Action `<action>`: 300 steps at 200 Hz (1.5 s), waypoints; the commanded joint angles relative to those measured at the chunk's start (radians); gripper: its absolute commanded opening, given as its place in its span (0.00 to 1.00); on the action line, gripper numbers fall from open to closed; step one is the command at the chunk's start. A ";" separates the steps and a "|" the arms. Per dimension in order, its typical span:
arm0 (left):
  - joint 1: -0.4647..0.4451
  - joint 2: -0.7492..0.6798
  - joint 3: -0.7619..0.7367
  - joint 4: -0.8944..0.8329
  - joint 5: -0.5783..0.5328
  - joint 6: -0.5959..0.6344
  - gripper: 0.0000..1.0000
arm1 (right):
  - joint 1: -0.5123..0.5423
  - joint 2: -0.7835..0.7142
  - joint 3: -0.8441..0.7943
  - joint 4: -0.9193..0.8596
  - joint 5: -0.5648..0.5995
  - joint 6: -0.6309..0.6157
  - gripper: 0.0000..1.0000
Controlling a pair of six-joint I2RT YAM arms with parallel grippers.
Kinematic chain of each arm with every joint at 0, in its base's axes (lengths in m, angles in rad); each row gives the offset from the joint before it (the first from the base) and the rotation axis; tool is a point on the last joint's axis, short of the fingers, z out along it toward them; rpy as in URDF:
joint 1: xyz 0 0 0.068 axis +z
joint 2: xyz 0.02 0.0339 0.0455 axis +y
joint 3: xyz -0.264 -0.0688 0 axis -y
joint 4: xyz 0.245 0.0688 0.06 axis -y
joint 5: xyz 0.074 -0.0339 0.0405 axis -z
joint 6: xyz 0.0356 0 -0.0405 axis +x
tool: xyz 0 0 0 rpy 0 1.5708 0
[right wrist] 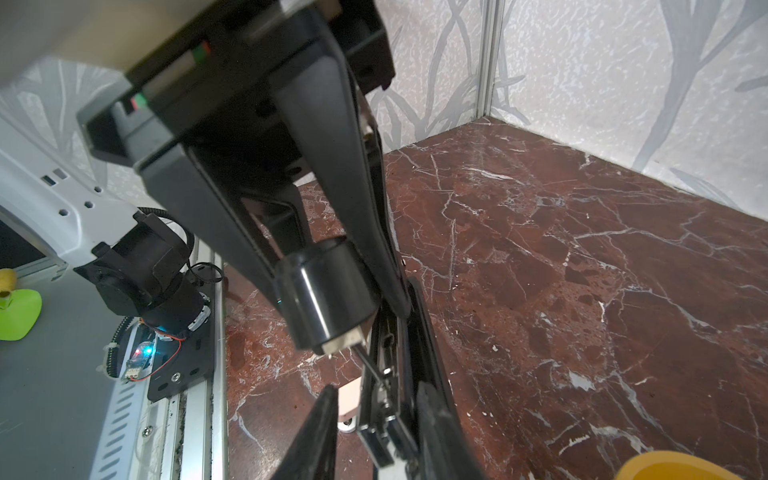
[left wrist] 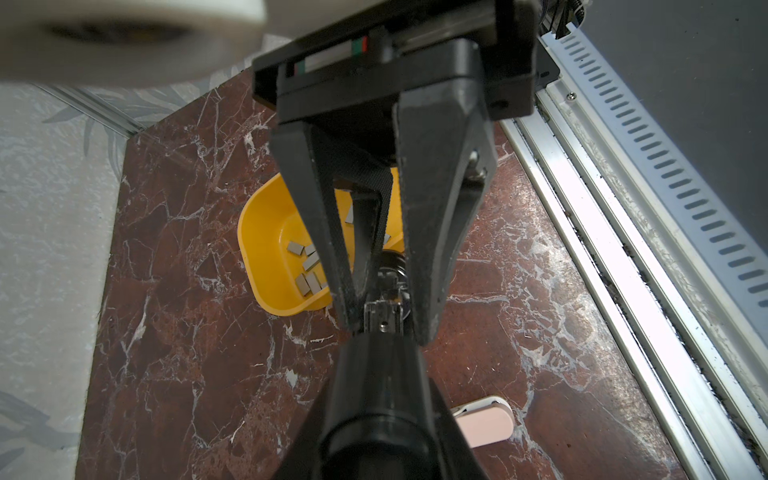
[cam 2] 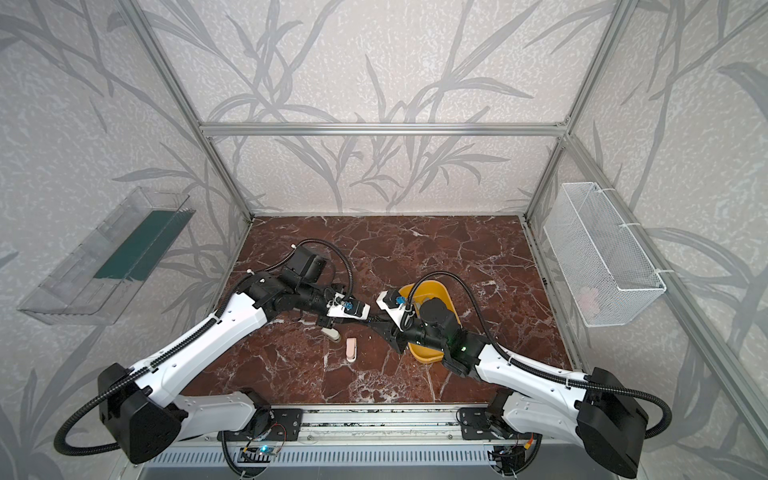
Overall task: Load the staples into the stapler
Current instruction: 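Grasp the stapler's top arm with the right gripper beside the left gripper, then pull the stapler top open with the right gripper while the left gripper holds the base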
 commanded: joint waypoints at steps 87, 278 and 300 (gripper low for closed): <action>0.032 -0.052 0.064 -0.030 0.138 0.039 0.00 | 0.063 0.090 0.089 -0.086 0.062 -0.085 0.28; 0.112 -0.102 0.061 -0.031 0.249 0.050 0.00 | 0.105 0.153 0.128 -0.137 0.136 -0.148 0.10; 0.141 -0.107 0.063 -0.029 0.275 0.045 0.00 | 0.105 0.150 0.125 -0.131 0.131 -0.146 0.03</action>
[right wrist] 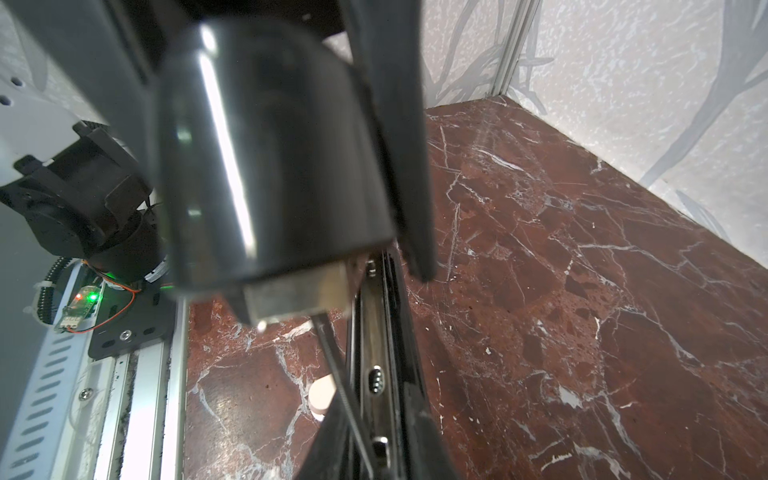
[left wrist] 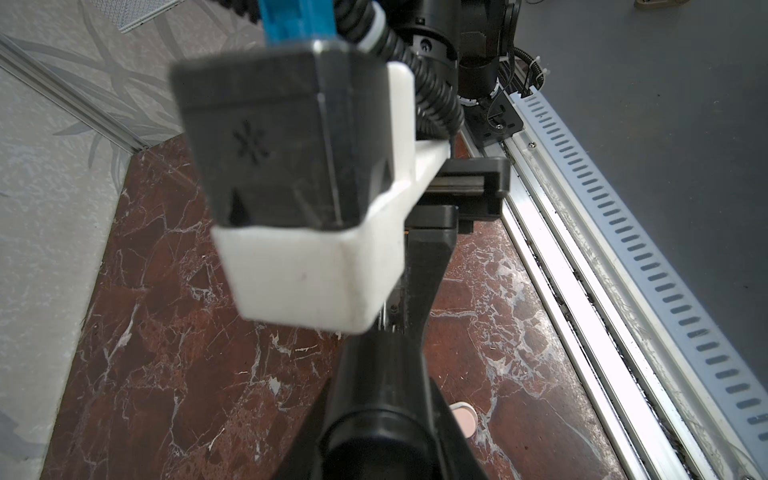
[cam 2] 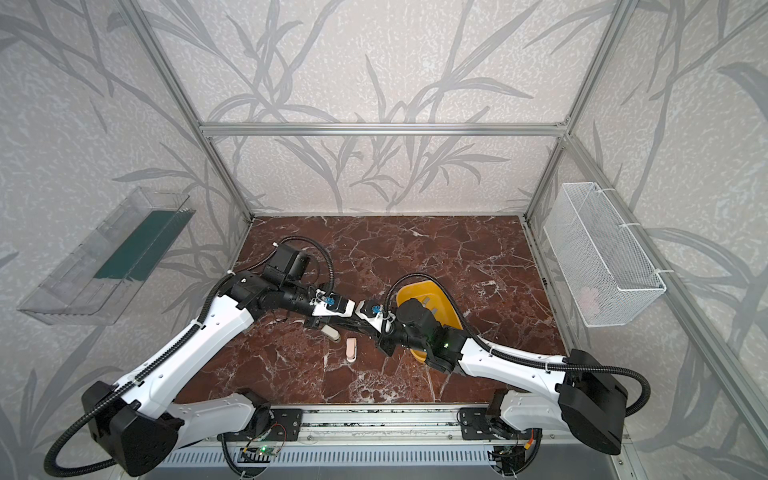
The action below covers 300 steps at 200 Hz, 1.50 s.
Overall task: Load the staples into the stapler
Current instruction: 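Pull the stapler top open with the right gripper while the left gripper holds the base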
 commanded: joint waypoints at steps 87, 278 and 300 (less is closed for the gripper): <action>0.207 -0.149 0.002 0.202 0.163 -0.079 0.00 | 0.008 -0.042 -0.086 0.124 -0.026 0.029 0.00; 0.489 -0.161 -0.103 0.572 0.167 -0.399 0.00 | -0.097 -0.161 -0.288 0.441 -0.007 0.199 0.00; 0.519 -0.125 -0.109 0.616 0.140 -0.438 0.00 | -0.100 -0.194 -0.299 0.446 0.008 0.203 0.00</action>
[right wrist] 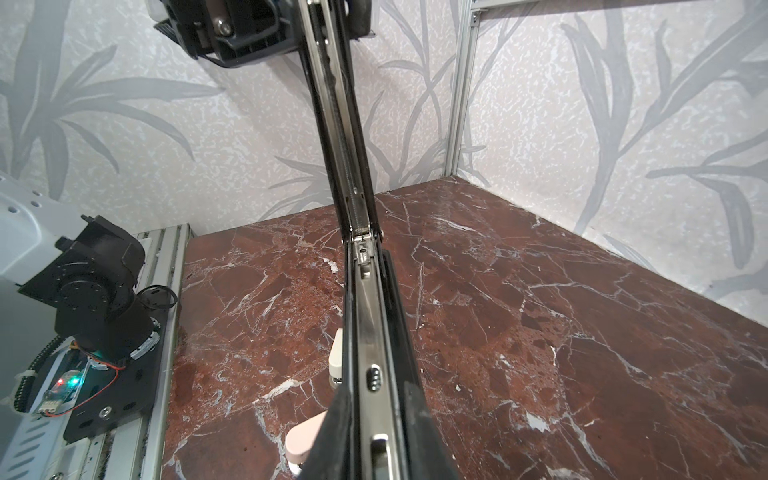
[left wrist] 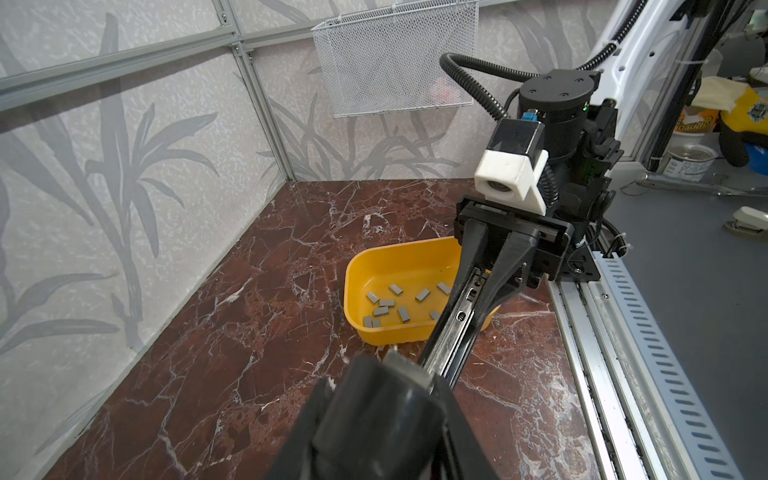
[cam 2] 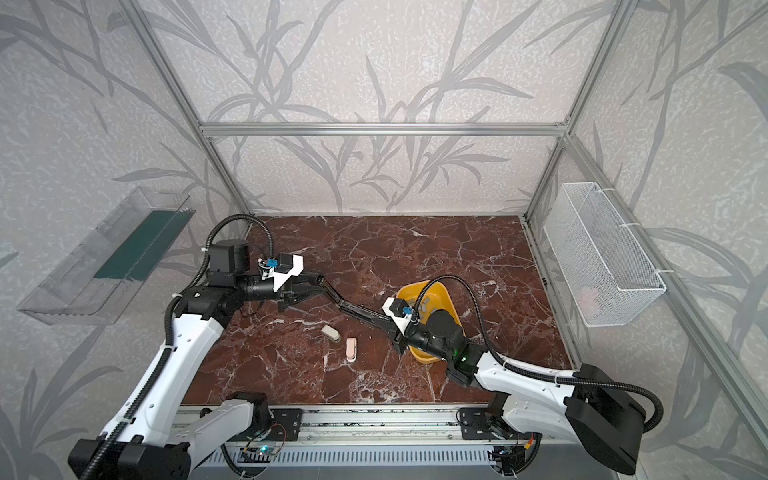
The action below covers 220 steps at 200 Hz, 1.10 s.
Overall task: Load the staples into the stapler
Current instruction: 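Pull the stapler top open with the right gripper while the left gripper holds the base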
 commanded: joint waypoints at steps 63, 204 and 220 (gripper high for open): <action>0.101 0.068 -0.031 0.435 -0.371 -0.106 0.43 | -0.014 -0.135 -0.054 0.016 0.130 0.126 0.00; -0.084 0.085 -0.073 0.494 -0.482 -0.035 0.69 | 0.151 0.014 0.136 -0.291 0.595 0.215 0.00; -0.121 0.093 -0.076 0.502 -0.511 -0.037 0.69 | 0.186 0.047 0.154 -0.311 0.688 0.235 0.00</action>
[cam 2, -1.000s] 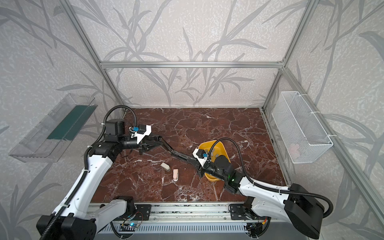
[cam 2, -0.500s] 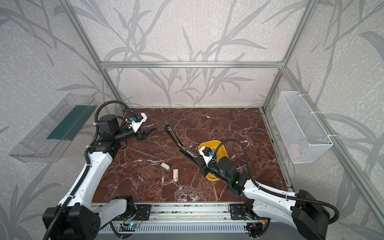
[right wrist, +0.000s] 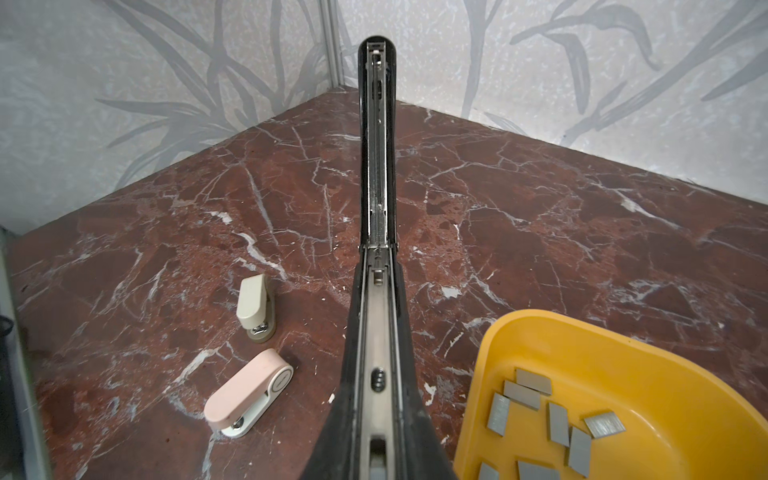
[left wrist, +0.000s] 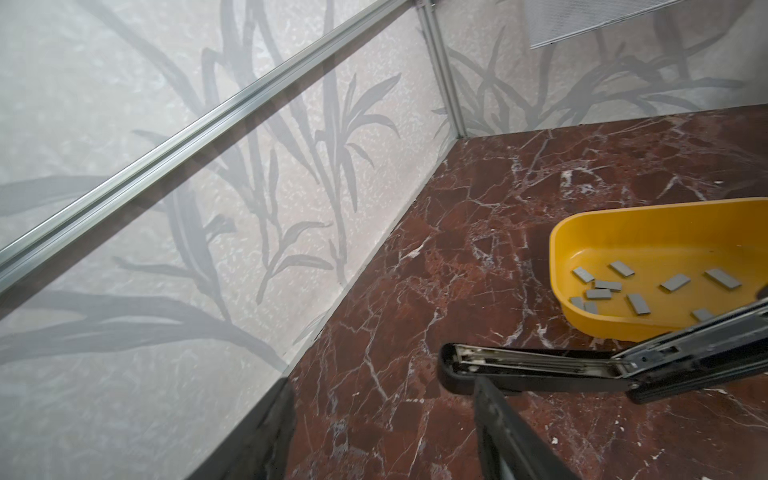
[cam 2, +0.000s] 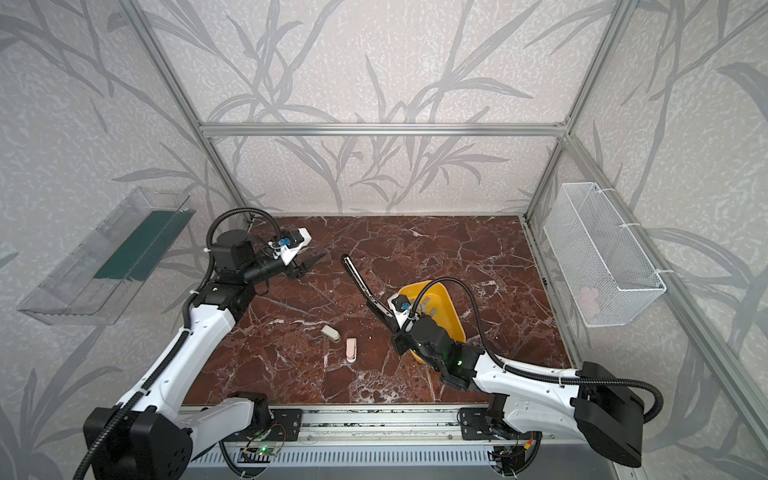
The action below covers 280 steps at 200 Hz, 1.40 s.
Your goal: Load the staples into the stapler
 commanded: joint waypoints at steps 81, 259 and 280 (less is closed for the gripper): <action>-0.115 0.066 0.021 -0.059 -0.076 0.080 0.68 | 0.119 0.393 0.227 -0.019 0.399 0.204 0.00; -0.121 0.038 0.019 -0.081 -0.049 0.108 0.68 | 0.120 0.746 0.360 -0.182 0.389 0.512 0.00; -0.121 0.035 0.013 -0.084 -0.058 0.121 0.68 | 0.120 0.764 0.372 -0.220 0.394 0.542 0.00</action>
